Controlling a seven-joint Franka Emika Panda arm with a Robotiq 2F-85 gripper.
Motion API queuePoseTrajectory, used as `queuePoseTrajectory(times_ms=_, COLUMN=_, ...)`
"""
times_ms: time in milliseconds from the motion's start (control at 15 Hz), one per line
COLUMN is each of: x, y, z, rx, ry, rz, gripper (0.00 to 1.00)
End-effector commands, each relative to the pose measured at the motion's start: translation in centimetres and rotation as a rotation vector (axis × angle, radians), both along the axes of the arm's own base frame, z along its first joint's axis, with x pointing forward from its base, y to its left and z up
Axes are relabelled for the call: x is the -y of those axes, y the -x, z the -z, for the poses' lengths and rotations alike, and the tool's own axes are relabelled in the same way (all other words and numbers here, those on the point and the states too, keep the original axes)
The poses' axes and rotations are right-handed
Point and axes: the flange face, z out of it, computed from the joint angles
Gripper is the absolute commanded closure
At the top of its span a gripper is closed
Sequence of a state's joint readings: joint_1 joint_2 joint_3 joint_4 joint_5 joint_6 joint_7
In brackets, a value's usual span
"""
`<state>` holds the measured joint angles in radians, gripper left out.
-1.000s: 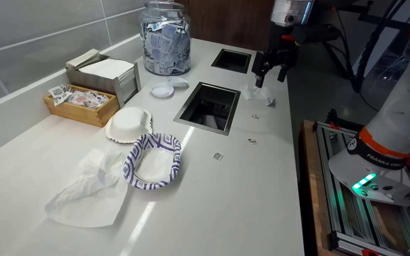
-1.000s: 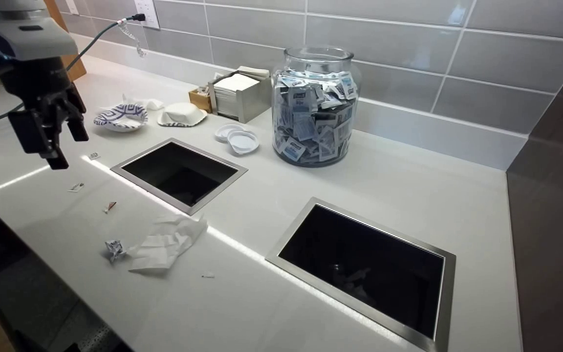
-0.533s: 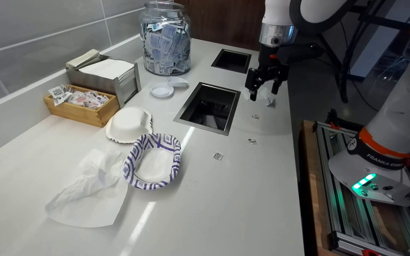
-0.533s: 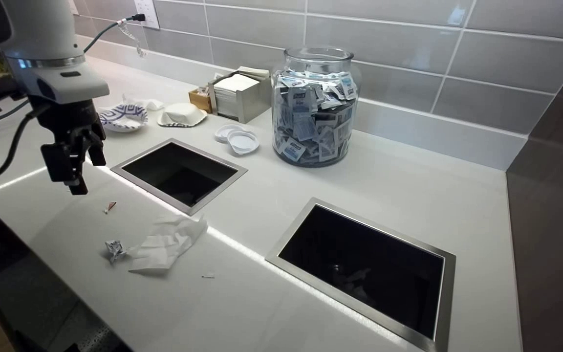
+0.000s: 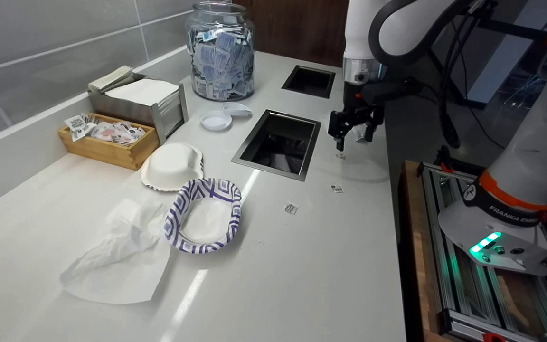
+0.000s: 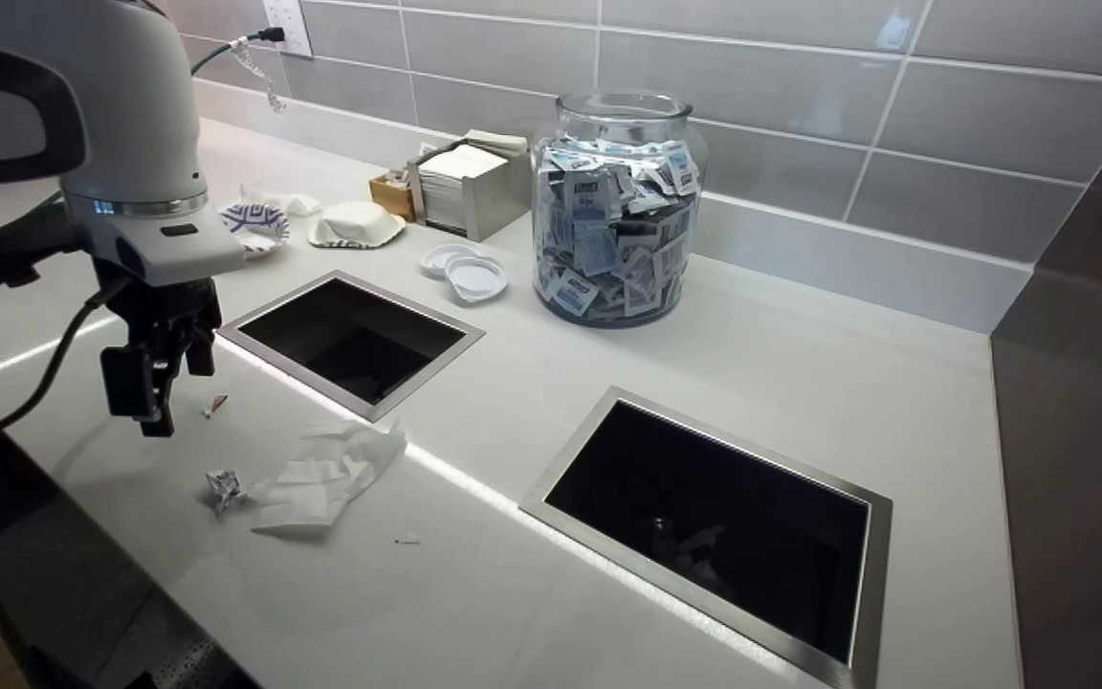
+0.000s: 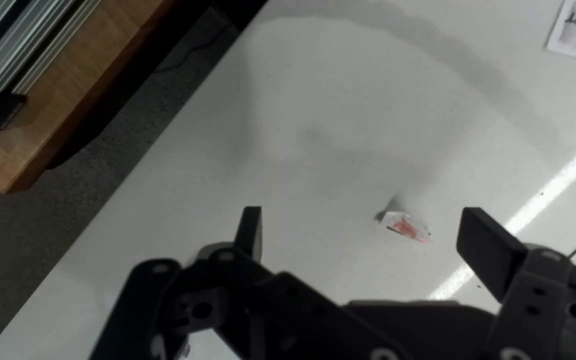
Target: Put one small paper in the trash chute on the left
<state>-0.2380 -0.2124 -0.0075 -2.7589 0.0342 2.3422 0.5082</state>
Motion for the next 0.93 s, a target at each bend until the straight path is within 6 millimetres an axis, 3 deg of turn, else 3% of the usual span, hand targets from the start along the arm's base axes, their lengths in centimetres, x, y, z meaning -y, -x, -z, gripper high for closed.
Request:
queuePoseTrajectory(times_ms=0, x=-0.2, y=-0.5, z=1.5, rx=0.024, ry=-0.040, rz=-0.019, gripper=0.00)
queuePoseTrajectory(times_ms=133, x=-0.4, y=-0.8, z=1.9, rx=0.043, ry=-0.053, rz=-0.035, gripper=0.06)
queuePoseTrajectory(times_ms=400, x=-0.7, y=-1.3, z=2.4, rx=0.074, ry=-0.069, rz=-0.064, gripper=0.42)
queuePoseTrajectory(times_ms=533, x=-0.8, y=-1.4, z=2.6, rx=0.082, ry=-0.071, rz=-0.076, gripper=0.50)
queuePoseTrajectory(times_ms=867, x=-0.8, y=-1.7, z=2.6, rx=0.096, ry=-0.068, rz=-0.098, gripper=0.86)
